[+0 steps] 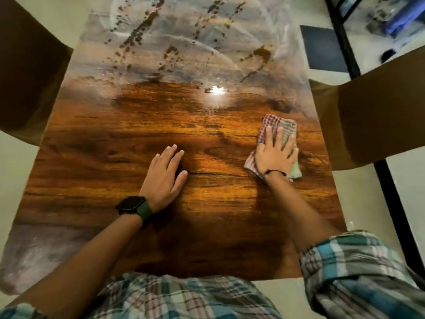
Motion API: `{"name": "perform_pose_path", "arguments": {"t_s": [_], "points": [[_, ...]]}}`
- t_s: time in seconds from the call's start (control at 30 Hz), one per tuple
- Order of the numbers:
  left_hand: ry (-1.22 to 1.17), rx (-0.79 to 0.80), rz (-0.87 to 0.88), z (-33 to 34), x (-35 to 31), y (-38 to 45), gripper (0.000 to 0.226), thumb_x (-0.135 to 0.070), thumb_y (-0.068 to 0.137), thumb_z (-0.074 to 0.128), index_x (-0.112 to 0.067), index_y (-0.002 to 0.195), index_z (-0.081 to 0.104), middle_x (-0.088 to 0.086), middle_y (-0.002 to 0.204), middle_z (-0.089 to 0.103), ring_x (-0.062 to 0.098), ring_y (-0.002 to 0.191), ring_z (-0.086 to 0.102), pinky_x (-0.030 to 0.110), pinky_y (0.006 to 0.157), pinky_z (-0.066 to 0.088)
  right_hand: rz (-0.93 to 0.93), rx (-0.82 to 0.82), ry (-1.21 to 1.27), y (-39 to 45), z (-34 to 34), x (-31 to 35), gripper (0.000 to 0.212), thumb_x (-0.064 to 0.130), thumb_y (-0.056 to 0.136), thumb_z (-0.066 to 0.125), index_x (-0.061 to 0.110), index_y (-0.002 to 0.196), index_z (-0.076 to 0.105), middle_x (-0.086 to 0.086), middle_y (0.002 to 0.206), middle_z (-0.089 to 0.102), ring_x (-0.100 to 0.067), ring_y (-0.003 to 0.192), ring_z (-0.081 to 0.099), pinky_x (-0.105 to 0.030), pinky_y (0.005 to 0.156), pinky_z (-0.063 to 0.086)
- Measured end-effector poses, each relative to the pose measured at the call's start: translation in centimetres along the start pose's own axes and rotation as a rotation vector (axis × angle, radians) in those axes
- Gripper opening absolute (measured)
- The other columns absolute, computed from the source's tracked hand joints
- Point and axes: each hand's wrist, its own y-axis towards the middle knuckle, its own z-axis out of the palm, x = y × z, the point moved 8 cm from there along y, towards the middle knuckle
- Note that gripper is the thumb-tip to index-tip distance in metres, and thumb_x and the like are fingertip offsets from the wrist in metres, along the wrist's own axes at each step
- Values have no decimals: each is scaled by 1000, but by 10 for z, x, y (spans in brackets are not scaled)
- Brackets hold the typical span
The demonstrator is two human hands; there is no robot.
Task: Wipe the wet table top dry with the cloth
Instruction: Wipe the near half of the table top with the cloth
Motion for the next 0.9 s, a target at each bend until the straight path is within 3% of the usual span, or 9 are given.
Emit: {"name": "perform_pose_path", "arguments": {"t_s": [0.07,0.17,0.27,0.33,0.5,0.63,0.7,0.8,0.9], "points": [[-31,-11,-13,4,-6,6,70,-49,87,17,-6,141,30,16,150,24,28,140,18,44,114,12,-102,12,3,-18,9,49,58,45,99,24,36,149,-4,0,158,-12,-34,143,-14,-54,114,-6],[-69,-21,-53,9,-4,10,69,-47,88,19,-5,141,28,16,151,23,28,140,16,41,113,9,-545,60,-65,-77,28,140,59,44,99,22,36,148,-8,2,157,-17,-34,141,-21,-55,113,-10],[-41,-6,-32,10,1,9,67,-46,89,22,-3,141,29,18,150,24,30,140,18,45,114,14,-804,79,-104,-93,30,158,57,42,98,25,39,149,-1,6,158,-10,-29,144,-16,-54,113,-7],[4,18,-8,11,1,10,67,-46,89,21,-4,140,30,18,150,22,31,140,17,46,114,13,-738,27,-88,-58,25,129,56,39,98,26,42,148,0,8,159,-5,-26,145,-10,-51,113,-6],[95,34,-34,17,-1,20,69,-50,88,15,-9,143,26,12,153,17,23,141,5,42,114,3,-193,-17,-4,51,-8,2,56,37,99,26,40,149,1,5,159,-6,-25,145,-9,-50,116,-3],[183,56,-17,24,-4,22,70,-52,87,12,-11,144,24,10,153,14,23,142,2,45,114,3,-14,-25,26,61,-10,4,57,42,98,25,35,150,1,1,159,-8,-31,144,-11,-52,115,-5],[82,17,-33,17,-5,24,67,-50,89,18,-9,142,28,11,151,25,25,141,12,47,115,10,-148,-20,3,38,0,58,60,45,98,24,34,150,-3,0,158,-12,-34,143,-14,-52,114,-9],[-119,-96,-79,-3,0,33,61,-42,91,26,-3,137,34,18,139,42,29,130,35,40,108,24,-571,20,-38,-32,20,157,60,43,98,24,34,149,-6,0,158,-13,-35,142,-18,-53,112,-12],[-102,-144,-120,-21,15,45,59,-40,91,26,-1,135,37,21,137,43,32,127,38,36,105,25,-888,98,-109,-70,31,194,57,45,98,18,35,149,-5,4,158,-13,-30,143,-19,-53,113,-10]]}}
